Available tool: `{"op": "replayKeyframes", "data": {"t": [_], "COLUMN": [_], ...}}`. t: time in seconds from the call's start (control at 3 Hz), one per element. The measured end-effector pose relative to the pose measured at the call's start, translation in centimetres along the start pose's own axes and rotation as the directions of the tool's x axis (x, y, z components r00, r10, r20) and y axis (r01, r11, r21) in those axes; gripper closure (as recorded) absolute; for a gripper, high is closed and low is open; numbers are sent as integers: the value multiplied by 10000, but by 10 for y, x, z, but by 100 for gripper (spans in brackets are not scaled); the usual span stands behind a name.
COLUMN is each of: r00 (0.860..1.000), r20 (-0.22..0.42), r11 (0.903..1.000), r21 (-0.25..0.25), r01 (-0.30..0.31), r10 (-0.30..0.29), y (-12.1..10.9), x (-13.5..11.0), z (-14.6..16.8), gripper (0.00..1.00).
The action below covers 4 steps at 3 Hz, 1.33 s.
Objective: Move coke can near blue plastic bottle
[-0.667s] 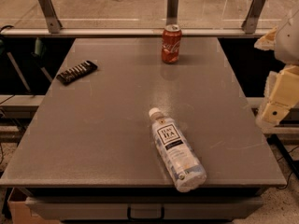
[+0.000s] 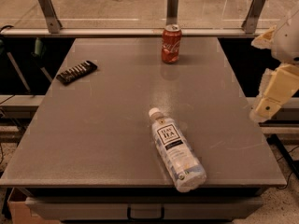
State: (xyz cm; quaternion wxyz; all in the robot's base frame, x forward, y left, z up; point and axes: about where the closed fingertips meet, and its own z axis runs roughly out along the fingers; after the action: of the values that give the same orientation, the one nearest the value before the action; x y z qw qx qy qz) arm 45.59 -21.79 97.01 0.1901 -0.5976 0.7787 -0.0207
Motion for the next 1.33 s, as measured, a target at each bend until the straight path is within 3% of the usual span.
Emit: {"op": "replayKeyframes", "data": {"t": [0.33, 0.67, 1.0, 1.33], "r00": [9943, 9619, 9224, 9224], "r20": [1037, 2666, 3727, 3727], "r11": [9985, 9886, 9743, 9743], "r21": [440, 1168, 1501, 1501], "r01": [-312, -953, -1678, -1678], "r10": [265, 612, 1014, 1014], "y": [-45, -130, -188, -188], "x": [-5, -27, -55, -55], "z": [35, 82, 114, 114], "gripper": [0, 0, 0, 0]}}
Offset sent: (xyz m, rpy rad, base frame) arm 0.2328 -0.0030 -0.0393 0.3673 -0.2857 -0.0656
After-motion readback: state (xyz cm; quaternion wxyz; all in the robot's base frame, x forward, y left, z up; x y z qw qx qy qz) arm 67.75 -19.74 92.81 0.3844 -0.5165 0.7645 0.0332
